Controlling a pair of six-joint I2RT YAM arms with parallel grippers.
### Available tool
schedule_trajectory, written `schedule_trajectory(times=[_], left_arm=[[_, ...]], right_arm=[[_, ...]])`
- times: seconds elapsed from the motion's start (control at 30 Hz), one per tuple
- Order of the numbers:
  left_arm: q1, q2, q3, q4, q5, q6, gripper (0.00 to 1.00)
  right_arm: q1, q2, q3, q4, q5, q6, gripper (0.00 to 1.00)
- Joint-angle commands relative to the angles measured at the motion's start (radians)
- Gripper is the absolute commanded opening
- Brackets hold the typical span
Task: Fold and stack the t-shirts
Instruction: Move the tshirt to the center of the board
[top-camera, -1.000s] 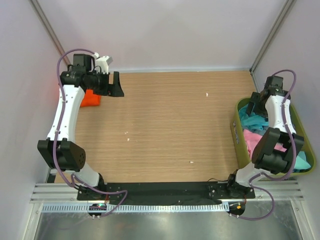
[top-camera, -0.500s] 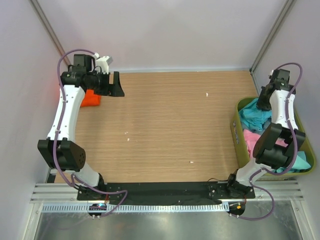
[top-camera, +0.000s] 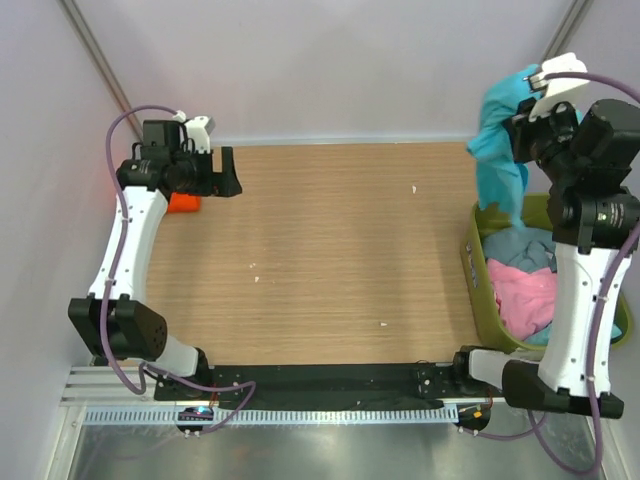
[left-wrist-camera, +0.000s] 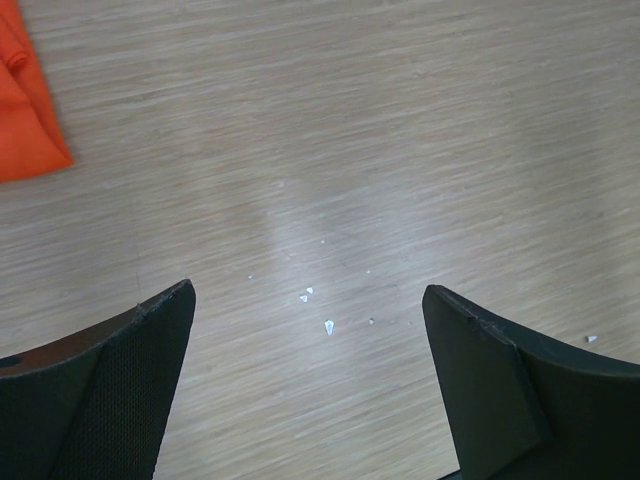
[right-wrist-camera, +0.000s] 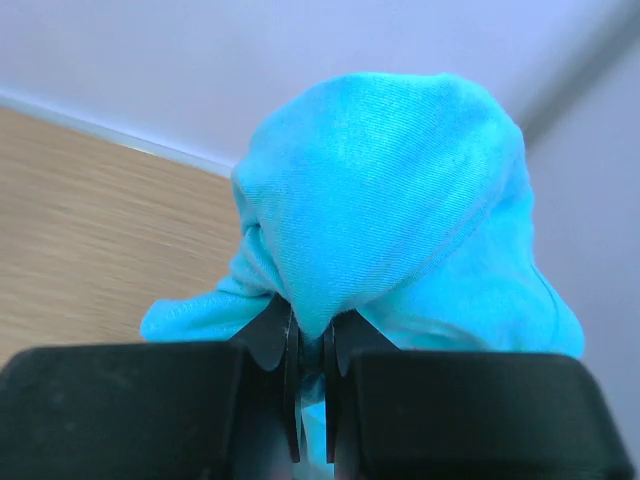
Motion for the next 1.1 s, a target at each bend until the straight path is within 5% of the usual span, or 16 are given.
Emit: schedule_trajectory(times=[0.0, 0.17, 0.33, 0.37, 0.47, 0.6, 0.83, 1.07], left_arm=[[0.001, -0.058, -0.025, 0.098, -0.061, -0.045, 0.96], [0.001, -0.116, -0.078, 0.106, -0.017, -0.026, 0.94], [0.002, -0.138, -0.107, 0.107, -0.061, -0.025, 0.94], [0.002, -0.141, -0.112, 0.107, -0.069, -0.023, 0.94], [0.001, -0.138, -0.129, 0.109, -0.071, -0.022, 0.95], [0.001, -0.131, -0.158, 0.081, 0.001, -0.016, 0.92], [0.002, -0.011, -0.177, 0.057, 0.089, -0.002, 0.85], [0.002, 0.342, 0.096, 0.014, 0.121, -0.016, 0.81]], right_arm=[[0.137, 0.053, 0.030, 0.044, -0.072, -0.112, 0.01], [0.397, 0.178, 0.185, 0.015, -0.029, -0.089, 0.01], [0.518, 0.264, 0.242, 0.050, -0.004, -0.064, 0.01], [0.522, 0.265, 0.223, 0.085, 0.026, -0.046, 0.07], [0.527, 0.270, 0.104, 0.136, 0.098, 0.017, 0.46], [0.527, 0.238, -0.053, 0.151, 0.236, 0.083, 0.64], [0.525, 0.221, -0.343, 0.161, 0.145, 0.212, 0.65], [0.524, 0.519, -0.196, 0.207, 0.076, 0.263, 0.64]])
